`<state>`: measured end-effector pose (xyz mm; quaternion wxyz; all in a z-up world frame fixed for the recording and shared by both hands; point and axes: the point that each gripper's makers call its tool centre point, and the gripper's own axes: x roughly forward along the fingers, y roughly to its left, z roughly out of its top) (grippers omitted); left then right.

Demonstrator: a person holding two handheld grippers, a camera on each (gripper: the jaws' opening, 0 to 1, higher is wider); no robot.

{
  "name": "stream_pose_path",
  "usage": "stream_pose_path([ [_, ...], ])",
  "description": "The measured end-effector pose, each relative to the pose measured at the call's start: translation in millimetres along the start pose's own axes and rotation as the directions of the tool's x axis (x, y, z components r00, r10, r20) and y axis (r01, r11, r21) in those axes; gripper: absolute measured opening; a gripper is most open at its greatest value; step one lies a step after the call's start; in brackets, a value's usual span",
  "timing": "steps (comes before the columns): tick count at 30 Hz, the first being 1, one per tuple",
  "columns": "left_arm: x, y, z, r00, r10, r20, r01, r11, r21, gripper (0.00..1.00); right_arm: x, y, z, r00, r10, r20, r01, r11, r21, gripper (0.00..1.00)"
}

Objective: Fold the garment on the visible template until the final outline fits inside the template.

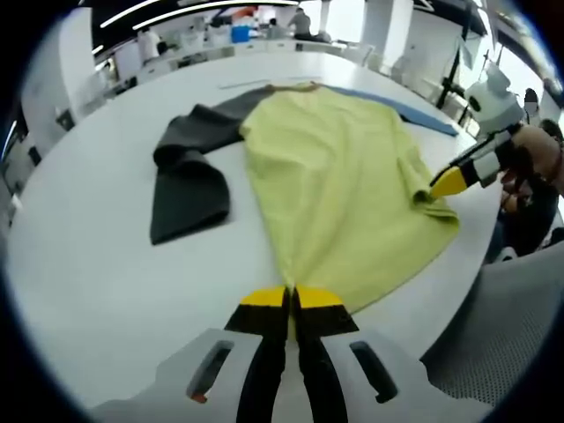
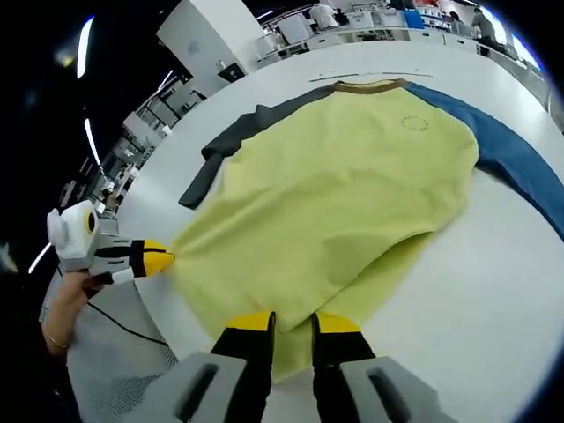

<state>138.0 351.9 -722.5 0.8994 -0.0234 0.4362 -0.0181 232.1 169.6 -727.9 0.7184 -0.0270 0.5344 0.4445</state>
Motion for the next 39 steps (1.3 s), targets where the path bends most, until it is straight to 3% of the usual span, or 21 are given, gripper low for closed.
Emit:
stream_pose_path([
  [7,1.0,-0.6,-1.2,1.0,-0.002,-0.005,0.002,1.0,0.006,0.0,2.1,-4.7,1.1,1.0,-0.024,0.007,0.024,0.999,0.026,0.03],
  [18,0.7,-1.6,-1.1,1.0,-0.001,-0.005,0.001,1.0,0.005,0.0,1.6,-1.2,0.3,0.999,-0.048,0.017,0.048,0.999,0.006,0.0],
  [20,0.6,-1.7,-0.8,1.0,-0.003,-0.006,0.003,1.0,0.004,0.0,-3.4,0.2,4.9,0.998,-0.046,0.045,0.047,0.999,-0.027,0.0],
  [25,0.0,-2.1,0.0,1.0,-0.003,-0.011,0.003,1.0,0.011,0.0,-15.9,-5.4,4.2,0.997,-0.066,0.04,0.069,0.995,-0.078,0.0],
  [39,-2.6,-1.8,0.8,1.0,-0.003,-0.013,0.003,1.0,0.006,0.0,-55.5,-41.8,-21.1,0.99,-0.142,0.015,0.142,0.983,-0.112,0.0],
])
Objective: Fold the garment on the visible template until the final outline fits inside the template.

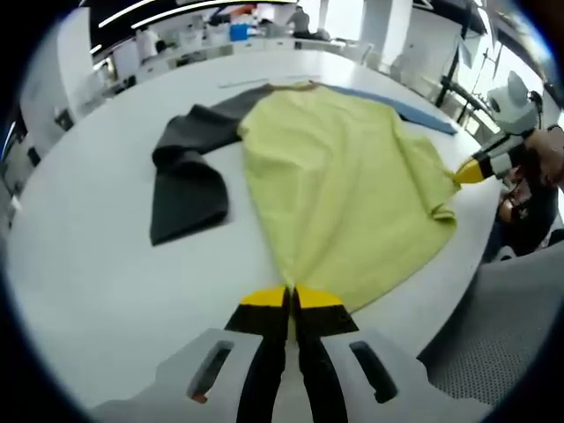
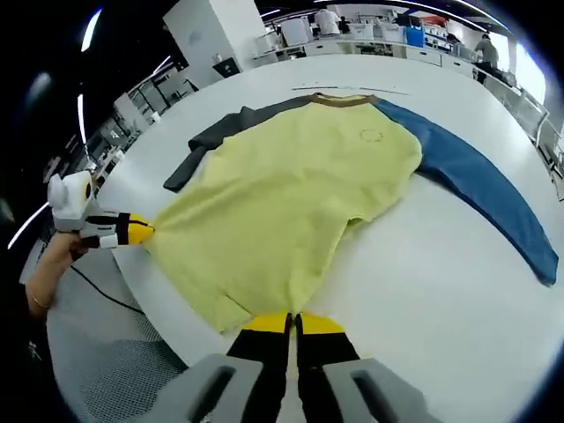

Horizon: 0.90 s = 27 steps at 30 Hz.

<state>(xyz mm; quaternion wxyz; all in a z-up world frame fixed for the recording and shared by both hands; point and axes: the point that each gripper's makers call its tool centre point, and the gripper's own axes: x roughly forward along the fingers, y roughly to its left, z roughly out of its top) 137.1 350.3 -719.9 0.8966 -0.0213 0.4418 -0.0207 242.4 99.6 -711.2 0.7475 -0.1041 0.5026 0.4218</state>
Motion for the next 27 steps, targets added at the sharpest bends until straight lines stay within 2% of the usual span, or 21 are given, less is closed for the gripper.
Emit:
stream_pose_path([
  [13,-7.5,-2.1,-0.9,1.0,-0.017,-0.009,0.017,1.0,-0.019,0.0,-15.5,-29.8,-27.8,0.998,-0.061,-0.025,0.062,0.997,0.039,0.0],
  [23,-11.9,1.4,-11.6,0.999,-0.003,-0.037,0.002,1.0,-0.025,0.0,-27.4,-55.7,-49.5,0.991,-0.126,-0.046,0.129,0.989,0.069,0.0],
  [27,-12.9,0.3,-11.2,0.999,-0.006,-0.044,0.005,1.0,-0.019,0.0,-30.2,-57.4,-56.9,0.991,-0.121,-0.051,0.126,0.988,0.092,0.0],
])
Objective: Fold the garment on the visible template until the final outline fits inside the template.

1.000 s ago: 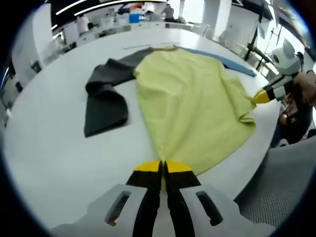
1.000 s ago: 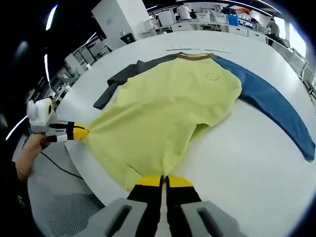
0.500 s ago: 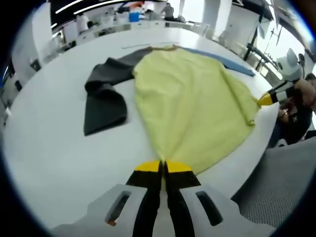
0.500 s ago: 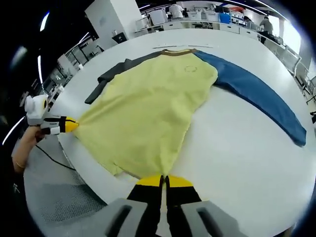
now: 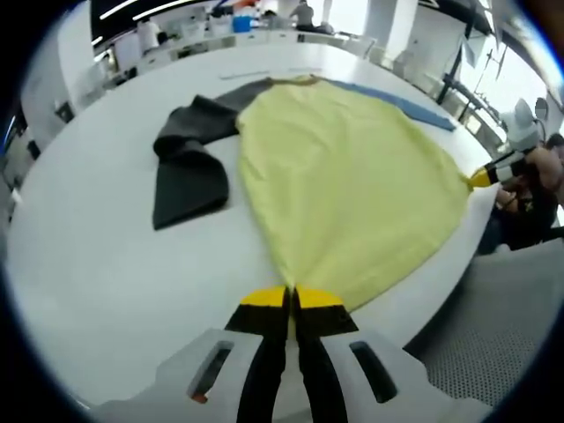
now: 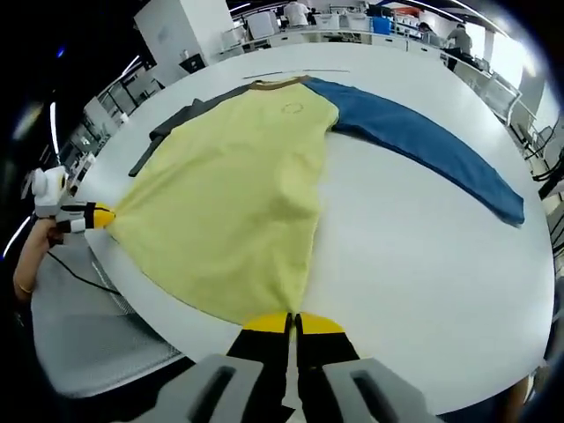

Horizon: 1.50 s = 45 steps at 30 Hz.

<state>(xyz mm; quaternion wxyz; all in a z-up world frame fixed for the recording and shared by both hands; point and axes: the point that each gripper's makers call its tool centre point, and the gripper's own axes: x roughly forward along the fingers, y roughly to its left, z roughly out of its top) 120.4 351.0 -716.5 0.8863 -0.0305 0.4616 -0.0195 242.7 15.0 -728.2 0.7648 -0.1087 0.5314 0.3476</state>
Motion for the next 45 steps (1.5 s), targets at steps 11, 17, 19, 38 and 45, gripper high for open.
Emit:
stream_pose_path([
  [11,2.0,-4.1,-8.6,0.999,-0.01,-0.046,0.01,1.0,-0.001,0.0,1.5,-2.5,-8.4,1.0,-0.015,-0.004,0.015,1.0,0.0,0.0],
  [17,3.5,-7.5,-11.7,0.998,-0.021,-0.058,0.021,1.0,-0.001,0.0,-0.4,-4.9,-9.7,1.0,-0.017,-0.003,0.017,1.0,0.01,0.0],
  [19,4.1,-8.1,-13.2,0.998,-0.024,-0.066,0.024,1.0,-0.001,0.0,-0.7,-5.0,-10.3,1.0,-0.018,-0.006,0.018,1.0,0.005,0.0],
  [38,8.8,-10.2,-18.5,0.996,-0.021,-0.082,0.024,0.999,0.043,0.01,0.2,-1.5,-13.6,1.0,-0.01,-0.019,0.01,1.0,0.015,0.0],
  [45,0.4,-12.0,-15.4,0.998,-0.031,-0.056,0.03,0.999,-0.02,0.14,-5.1,-0.1,-12.8,1.0,0.003,-0.003,-0.003,0.999,0.045,0.09],
])
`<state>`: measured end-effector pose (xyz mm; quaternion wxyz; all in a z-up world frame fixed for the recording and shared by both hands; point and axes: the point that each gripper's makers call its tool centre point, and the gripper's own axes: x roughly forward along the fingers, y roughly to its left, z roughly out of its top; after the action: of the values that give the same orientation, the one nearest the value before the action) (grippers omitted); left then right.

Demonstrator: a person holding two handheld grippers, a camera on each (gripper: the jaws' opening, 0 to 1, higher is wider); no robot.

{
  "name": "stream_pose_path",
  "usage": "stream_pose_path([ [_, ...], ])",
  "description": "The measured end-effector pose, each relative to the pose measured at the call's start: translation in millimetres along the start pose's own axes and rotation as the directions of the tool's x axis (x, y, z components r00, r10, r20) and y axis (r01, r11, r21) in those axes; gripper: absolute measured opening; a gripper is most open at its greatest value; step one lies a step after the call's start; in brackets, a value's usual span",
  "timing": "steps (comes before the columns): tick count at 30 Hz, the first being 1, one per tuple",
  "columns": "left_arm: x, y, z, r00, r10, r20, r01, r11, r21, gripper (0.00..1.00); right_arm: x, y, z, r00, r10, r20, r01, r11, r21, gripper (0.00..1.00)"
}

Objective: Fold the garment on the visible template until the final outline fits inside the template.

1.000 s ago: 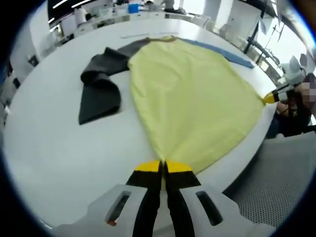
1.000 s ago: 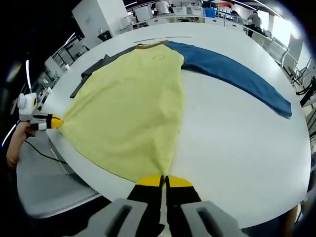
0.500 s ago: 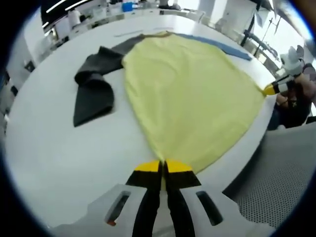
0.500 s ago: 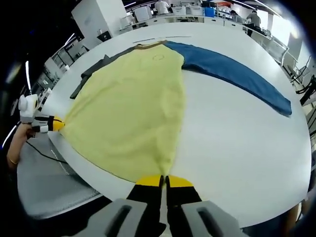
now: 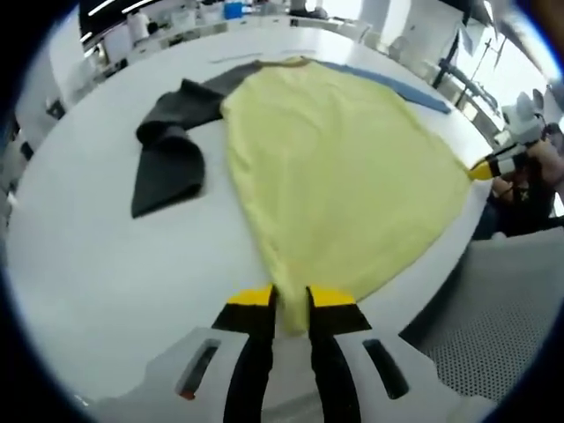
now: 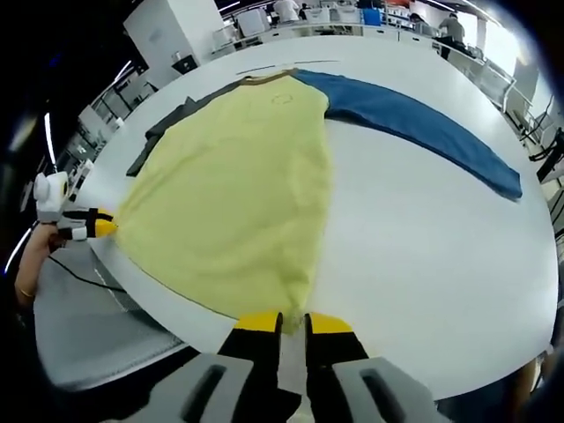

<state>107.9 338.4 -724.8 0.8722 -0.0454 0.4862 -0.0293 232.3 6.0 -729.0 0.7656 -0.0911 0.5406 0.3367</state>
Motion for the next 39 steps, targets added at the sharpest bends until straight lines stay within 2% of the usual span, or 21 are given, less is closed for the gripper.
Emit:
stream_pose_path([
  [3,-5.5,0.4,1.8,1.0,0.001,0.019,0.0,1.0,-0.018,0.23,-4.7,0.5,5.2,1.0,0.01,0.026,-0.011,0.999,0.033,0.24],
  [8,-14.1,0.3,9.3,0.998,0.009,0.063,-0.006,0.999,-0.04,0.38,-19.8,-8.4,22.1,0.996,-0.015,0.091,0.012,0.999,0.03,0.43],
  [10,-17.7,0.4,13.6,0.996,0.013,0.085,-0.008,0.998,-0.057,0.43,-26.7,-14.4,32.0,0.991,-0.029,0.13,0.024,0.999,0.037,0.48],
  [12,-23.2,0.0,20.5,0.993,0.012,0.121,-0.001,0.996,-0.09,0.45,-32.9,-20.7,40.2,0.986,-0.05,0.162,0.045,0.998,0.037,0.5],
  [15,-32.7,-1.6,30.4,0.986,0.009,0.167,0.009,0.994,-0.106,0.54,-41.9,-32.6,51.4,0.977,-0.08,0.196,0.073,0.996,0.043,0.55],
  [20,-42.9,-5.0,38.8,0.982,0.009,0.188,0.009,0.995,-0.099,0.65,-53.0,-48.0,69.8,0.96,-0.094,0.265,0.091,0.996,0.023,0.61],
  [23,-47.1,-8.1,43.2,0.977,0.011,0.213,0.006,0.997,-0.077,0.73,-57.8,-60.6,77.5,0.953,-0.106,0.284,0.101,0.994,0.032,0.64],
  [28,-46.8,-6.4,47.4,0.971,0.028,0.238,-0.011,0.997,-0.073,0.86,-62.8,-90.1,90.1,0.939,-0.148,0.311,0.134,0.989,0.066,0.64],
  [32,-49.6,-3.1,50.9,0.966,0.048,0.253,-0.03,0.997,-0.072,0.91,-60.2,-107.7,95.7,0.934,-0.159,0.319,0.133,0.986,0.103,0.65],
  [33,-51.7,-1.2,52.8,0.963,0.06,0.263,-0.043,0.997,-0.072,0.91,-58.3,-111.2,97.7,0.932,-0.154,0.326,0.136,0.988,0.079,0.65],
  [36,-55.7,2.2,57.2,0.954,0.083,0.287,-0.067,0.996,-0.067,0.99,-55.9,-119.7,97.5,0.933,-0.166,0.32,0.147,0.986,0.083,0.67],
  [39,-57.4,5.6,58.8,0.952,0.098,0.291,-0.081,0.994,-0.069,0.99,-55.1,-129.2,101.3,0.926,-0.172,0.335,0.144,0.984,0.105,0.68],
])
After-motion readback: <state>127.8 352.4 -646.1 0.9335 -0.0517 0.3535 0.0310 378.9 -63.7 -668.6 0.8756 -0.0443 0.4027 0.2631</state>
